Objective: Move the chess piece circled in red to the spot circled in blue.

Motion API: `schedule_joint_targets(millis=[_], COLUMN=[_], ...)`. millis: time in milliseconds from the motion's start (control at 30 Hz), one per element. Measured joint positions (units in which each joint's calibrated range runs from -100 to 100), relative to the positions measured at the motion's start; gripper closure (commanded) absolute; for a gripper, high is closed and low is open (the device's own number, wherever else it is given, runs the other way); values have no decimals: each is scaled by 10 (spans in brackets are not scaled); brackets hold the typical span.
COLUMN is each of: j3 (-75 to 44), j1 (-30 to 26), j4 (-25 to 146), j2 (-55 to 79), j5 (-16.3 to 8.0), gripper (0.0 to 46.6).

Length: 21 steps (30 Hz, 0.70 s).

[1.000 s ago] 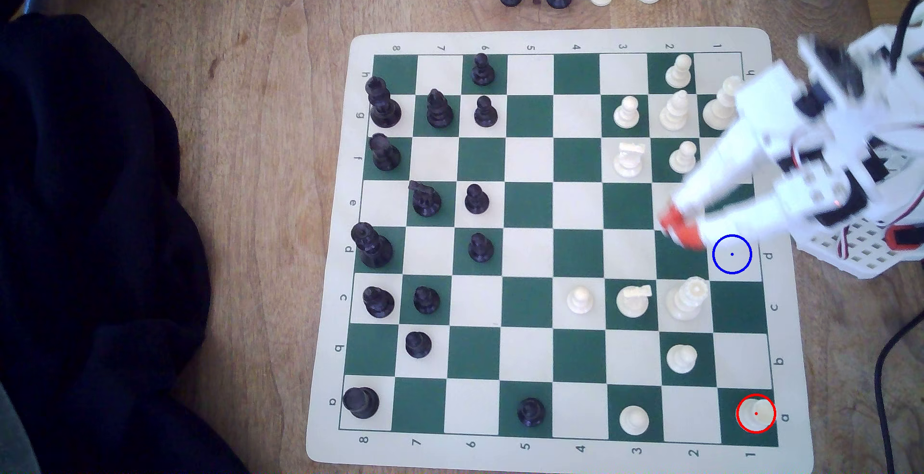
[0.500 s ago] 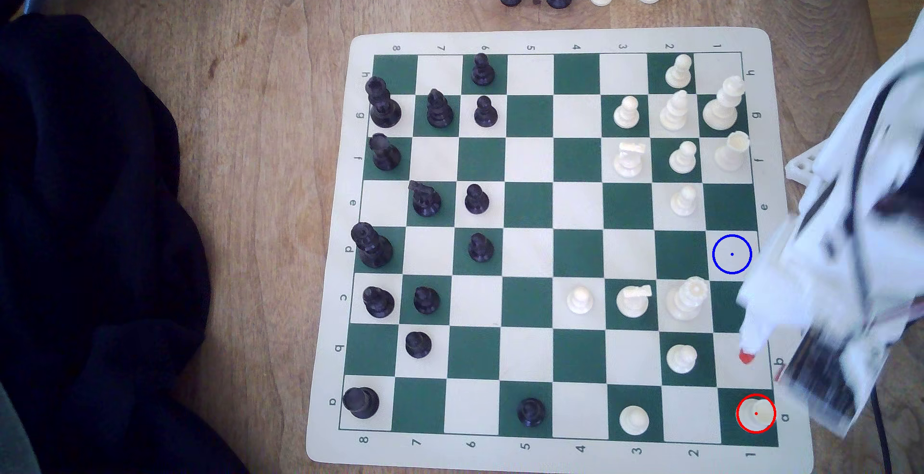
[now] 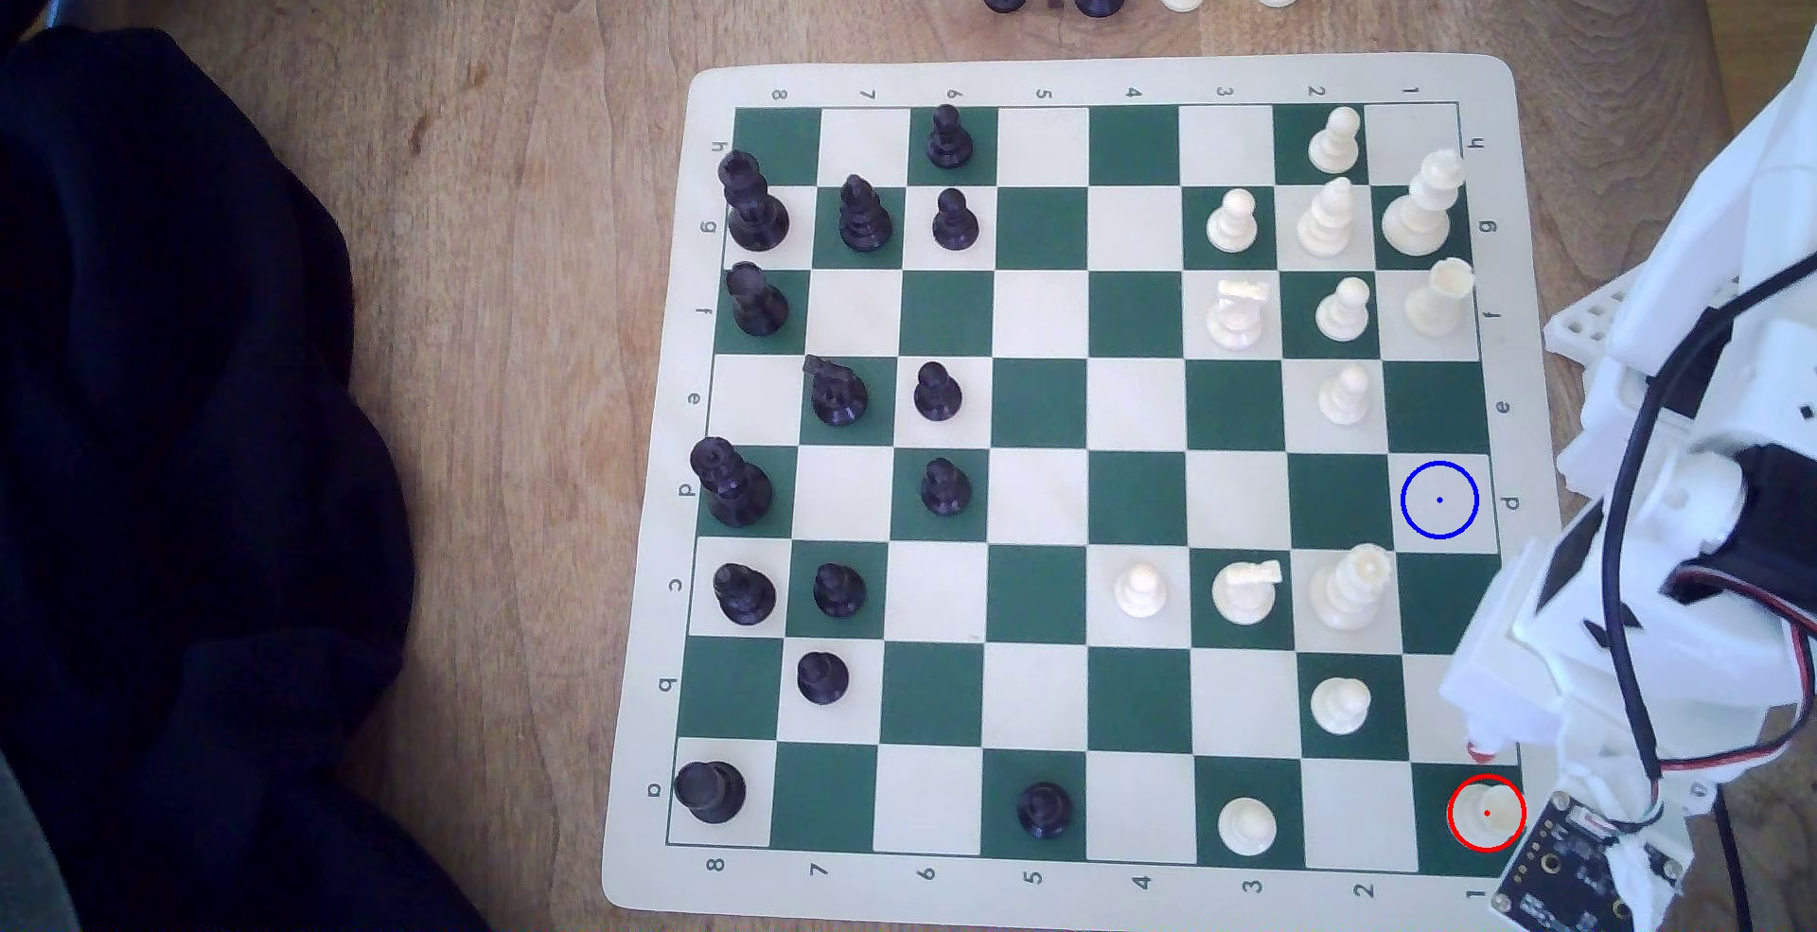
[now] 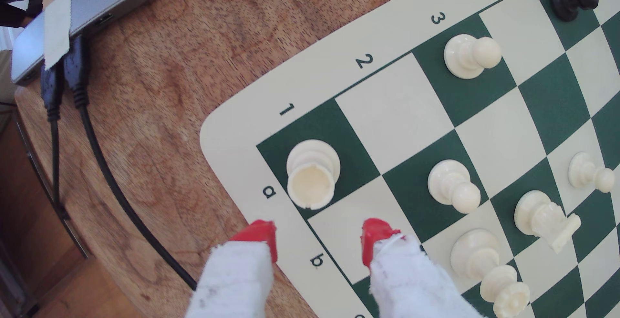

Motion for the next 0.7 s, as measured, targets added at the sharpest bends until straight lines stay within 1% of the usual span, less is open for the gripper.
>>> schedule_joint_targets(millis=[100, 367, 700], j3=[0, 23, 26], j1=[-7, -7, -7], j4=[-23, -92, -120], j2=[23, 82, 116], j5=[-5, -5, -5], gripper=[324, 332, 343])
